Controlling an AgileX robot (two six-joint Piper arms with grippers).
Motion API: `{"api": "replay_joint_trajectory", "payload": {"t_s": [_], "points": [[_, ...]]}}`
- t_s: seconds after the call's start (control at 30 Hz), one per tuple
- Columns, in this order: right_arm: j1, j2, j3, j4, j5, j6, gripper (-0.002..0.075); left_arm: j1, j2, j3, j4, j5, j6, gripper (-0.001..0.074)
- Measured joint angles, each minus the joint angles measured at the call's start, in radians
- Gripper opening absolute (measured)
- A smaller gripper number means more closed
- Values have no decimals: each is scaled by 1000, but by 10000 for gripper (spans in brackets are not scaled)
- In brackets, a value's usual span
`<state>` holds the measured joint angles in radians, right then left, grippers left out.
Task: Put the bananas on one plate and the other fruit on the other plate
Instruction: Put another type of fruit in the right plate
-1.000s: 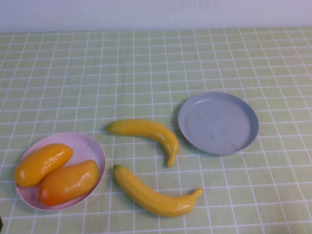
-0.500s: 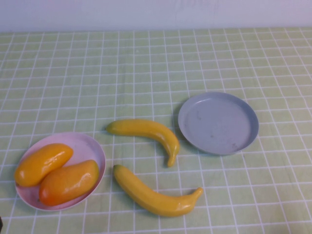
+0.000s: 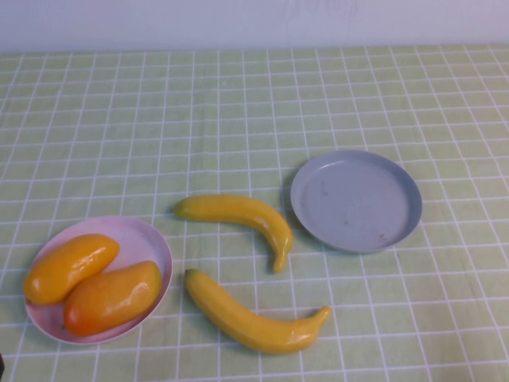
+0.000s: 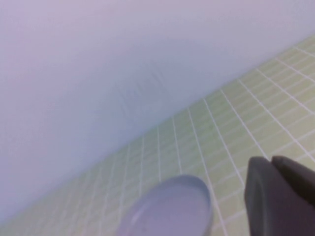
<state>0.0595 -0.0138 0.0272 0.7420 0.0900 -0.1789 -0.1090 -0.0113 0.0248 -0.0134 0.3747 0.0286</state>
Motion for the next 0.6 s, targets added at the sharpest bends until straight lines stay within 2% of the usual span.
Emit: {"api": "replay_joint_trajectory", "payload": {"t_s": [0.1,0.2,0.4,0.6], "points": [[0,0,0,137,-90,0,-15,0,0,0,0,0,0,4],[0,0,0,187,-75,0,-15,0,0,0,0,0,0,4],[-1,111,-145,199,162,-73,-15,0,0,0,0,0,0,4],[-1,473,-407,71,494,-137,-15,0,0,0,0,0,0,4]]}}
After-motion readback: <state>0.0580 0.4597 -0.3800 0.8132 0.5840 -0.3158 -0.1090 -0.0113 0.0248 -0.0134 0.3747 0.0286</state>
